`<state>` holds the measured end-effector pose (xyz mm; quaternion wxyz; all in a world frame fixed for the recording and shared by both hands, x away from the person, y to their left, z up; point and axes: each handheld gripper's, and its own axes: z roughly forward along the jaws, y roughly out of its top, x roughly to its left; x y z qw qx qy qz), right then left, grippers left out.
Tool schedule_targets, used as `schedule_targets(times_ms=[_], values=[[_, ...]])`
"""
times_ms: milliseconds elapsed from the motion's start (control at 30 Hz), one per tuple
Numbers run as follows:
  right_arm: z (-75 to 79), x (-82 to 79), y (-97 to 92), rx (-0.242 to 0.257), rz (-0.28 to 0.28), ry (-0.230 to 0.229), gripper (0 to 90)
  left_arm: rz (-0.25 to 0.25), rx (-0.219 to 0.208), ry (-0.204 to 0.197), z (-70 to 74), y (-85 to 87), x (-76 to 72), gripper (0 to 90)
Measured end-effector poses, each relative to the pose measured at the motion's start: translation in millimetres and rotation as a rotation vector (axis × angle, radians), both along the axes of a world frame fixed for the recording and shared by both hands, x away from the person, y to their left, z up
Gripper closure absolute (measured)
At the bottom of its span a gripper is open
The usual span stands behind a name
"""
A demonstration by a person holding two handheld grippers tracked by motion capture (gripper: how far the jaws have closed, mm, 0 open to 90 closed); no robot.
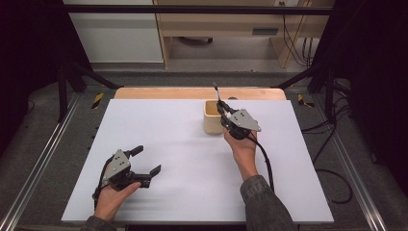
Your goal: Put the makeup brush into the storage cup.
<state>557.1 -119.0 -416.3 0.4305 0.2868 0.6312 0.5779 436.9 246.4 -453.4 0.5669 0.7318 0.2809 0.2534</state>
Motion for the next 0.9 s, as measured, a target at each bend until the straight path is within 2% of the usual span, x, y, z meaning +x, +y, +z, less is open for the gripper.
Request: schedule_targets(times_ms=[367,900], values=[[2.7,5.8,0.8,0.002,0.000,0.004,79.3,-0.003,-0.007,-0.001,0.2,-0.4,-0.4,3.5],[4.2,8.2,3.6,-0.023,0.001,0.005,79.3,-0.007,-0.007,0.000,0.4,-0.8,-0.3,3.5]])
